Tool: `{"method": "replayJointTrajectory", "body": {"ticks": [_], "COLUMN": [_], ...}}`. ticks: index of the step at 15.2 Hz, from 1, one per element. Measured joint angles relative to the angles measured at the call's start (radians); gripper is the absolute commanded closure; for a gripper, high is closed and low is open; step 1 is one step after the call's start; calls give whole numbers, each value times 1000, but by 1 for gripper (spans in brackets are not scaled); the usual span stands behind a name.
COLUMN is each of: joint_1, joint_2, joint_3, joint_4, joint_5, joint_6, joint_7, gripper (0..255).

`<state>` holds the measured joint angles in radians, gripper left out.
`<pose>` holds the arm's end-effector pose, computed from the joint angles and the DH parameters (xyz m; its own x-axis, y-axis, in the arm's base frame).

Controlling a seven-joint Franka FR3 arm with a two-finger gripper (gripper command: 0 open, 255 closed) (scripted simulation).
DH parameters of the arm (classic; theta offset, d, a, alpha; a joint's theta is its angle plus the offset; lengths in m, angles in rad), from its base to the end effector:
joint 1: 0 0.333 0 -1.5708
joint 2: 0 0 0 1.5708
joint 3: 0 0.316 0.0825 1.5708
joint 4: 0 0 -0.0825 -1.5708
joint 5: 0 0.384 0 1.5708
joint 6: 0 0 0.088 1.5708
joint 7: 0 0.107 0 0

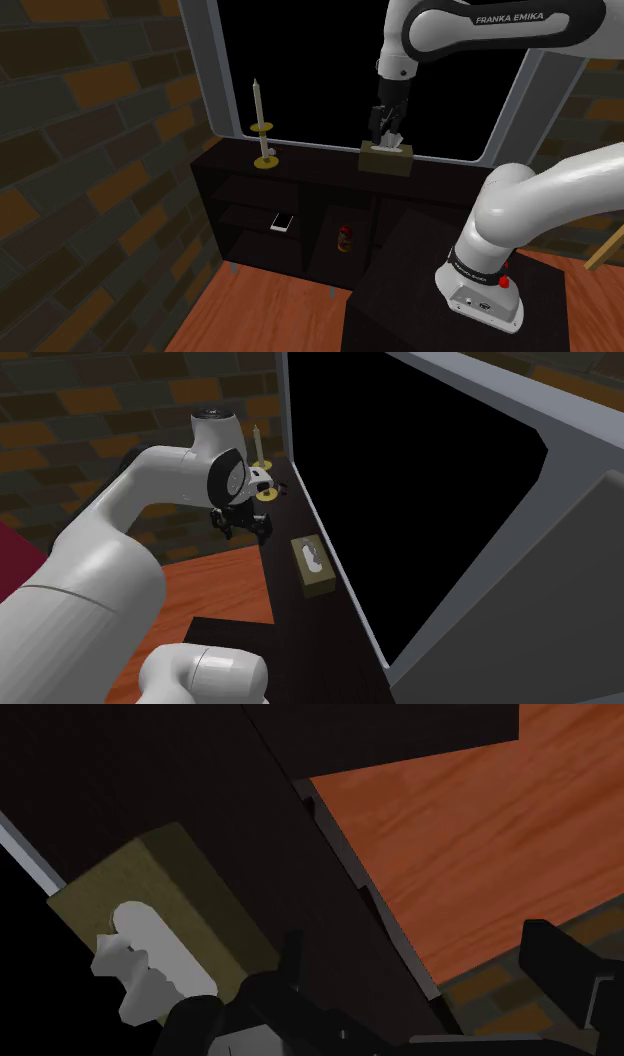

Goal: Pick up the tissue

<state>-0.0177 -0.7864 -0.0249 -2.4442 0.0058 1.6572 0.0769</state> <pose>0.3120 -0.0144 0.5563 0.9937 -0.1124 -0.0026 -0.1124 -0.9934 -0.0233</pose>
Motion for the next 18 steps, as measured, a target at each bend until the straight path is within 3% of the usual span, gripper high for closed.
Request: {"method": "replayJointTrajectory", "body": {"ticks": [2,4,16,18], "joint_1": [-4,-15,-124,-131], "joint_2": [9,39,258,278], "joint_3": [-1,-2,-3,-3], "joint_4": [2,-1,8,3], "joint_5": [-17,-77,-555,-588], "joint_6": [-2,5,87,106], "joint_7": [-11,-43,-227,-226], "gripper": [0,0,0,0]}}
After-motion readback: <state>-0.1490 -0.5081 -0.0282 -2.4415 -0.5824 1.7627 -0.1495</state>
